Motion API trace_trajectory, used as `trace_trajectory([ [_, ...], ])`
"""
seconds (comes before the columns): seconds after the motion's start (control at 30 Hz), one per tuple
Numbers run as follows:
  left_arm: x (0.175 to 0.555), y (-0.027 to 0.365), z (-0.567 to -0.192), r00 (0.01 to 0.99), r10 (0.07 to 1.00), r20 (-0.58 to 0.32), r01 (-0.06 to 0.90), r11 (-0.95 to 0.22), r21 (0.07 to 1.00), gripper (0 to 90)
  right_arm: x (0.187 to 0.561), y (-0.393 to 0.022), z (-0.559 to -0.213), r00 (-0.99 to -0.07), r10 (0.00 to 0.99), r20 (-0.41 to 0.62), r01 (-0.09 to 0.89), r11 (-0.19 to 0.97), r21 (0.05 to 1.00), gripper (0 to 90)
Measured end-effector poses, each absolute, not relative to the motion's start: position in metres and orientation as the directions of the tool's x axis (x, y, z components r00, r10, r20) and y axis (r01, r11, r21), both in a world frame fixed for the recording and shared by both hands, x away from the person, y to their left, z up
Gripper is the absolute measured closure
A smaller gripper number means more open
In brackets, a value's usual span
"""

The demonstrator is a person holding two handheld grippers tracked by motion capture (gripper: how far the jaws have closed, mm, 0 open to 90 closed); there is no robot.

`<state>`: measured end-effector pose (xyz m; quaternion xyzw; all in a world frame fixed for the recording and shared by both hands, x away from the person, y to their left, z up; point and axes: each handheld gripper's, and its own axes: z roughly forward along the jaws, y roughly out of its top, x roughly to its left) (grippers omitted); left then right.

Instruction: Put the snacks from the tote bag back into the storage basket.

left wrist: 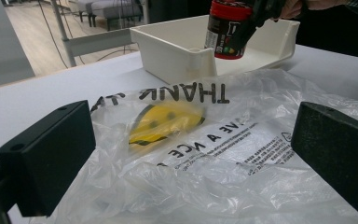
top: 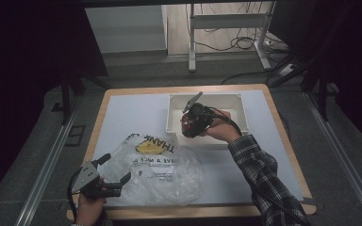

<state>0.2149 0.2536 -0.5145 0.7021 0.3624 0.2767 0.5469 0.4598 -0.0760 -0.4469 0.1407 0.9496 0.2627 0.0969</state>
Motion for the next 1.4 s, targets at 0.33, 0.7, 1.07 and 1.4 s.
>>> trace_trajectory([
  [0.33, 0.215, 0.254, -0.515, 0.585, 0.811, -0.008, 0.206, -0.139, 0.969, 0.0, 0.468, -0.07, -0.451, -0.943, 0.313, -0.112, 0.211, 0.825, 0.524, 26.0],
  [0.7, 0.215, 0.254, -0.514, 0.584, 0.812, -0.009, 0.206, -0.137, 0.969, 0.0, 0.477, -0.064, -0.454, -0.945, 0.307, -0.115, 0.206, 0.829, 0.519, 26.1],
  [1.07, 0.215, 0.254, -0.514, 0.584, 0.812, -0.009, 0.206, -0.137, 0.969, 0.0, 0.484, -0.057, -0.457, -0.946, 0.299, -0.123, 0.196, 0.833, 0.517, 26.0],
  [1.4, 0.215, 0.254, -0.514, 0.585, 0.811, -0.009, 0.205, -0.137, 0.969, 0.0, 0.489, -0.05, -0.462, -0.951, 0.285, -0.123, 0.184, 0.837, 0.514, 26.0],
])
